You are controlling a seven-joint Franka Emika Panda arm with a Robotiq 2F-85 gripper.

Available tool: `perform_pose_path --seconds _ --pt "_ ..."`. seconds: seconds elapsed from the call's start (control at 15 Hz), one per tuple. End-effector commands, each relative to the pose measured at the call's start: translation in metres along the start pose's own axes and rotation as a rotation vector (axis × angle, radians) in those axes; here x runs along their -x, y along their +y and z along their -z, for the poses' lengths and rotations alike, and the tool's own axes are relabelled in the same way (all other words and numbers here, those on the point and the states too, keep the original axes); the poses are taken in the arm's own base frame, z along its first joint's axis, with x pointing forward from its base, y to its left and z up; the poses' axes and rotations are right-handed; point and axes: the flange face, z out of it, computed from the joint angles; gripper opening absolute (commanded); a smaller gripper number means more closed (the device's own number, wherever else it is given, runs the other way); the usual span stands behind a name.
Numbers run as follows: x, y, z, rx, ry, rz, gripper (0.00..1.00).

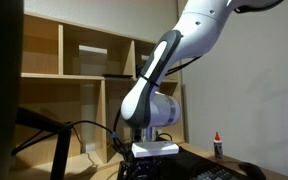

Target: Press the escape key on the keyboard

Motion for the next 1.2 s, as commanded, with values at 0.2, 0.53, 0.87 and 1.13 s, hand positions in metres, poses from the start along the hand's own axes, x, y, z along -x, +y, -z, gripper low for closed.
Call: perform_pose_path --seconds 0.2,0.53,0.87,1.13 --pt "-0.0013 0.0011 0.0009 0.006 0.005 -0.013 1.0" --pt "0.0004 0.0001 0.0006 -0.005 -0.022 -0.015 1.0" --pt "0.0015 -0.0021 -0.0005 0.002 -0.009 -0.02 1.0" --pt "0.0017 -0.002 -0.0007 0.003 -0.011 -0.021 1.0"
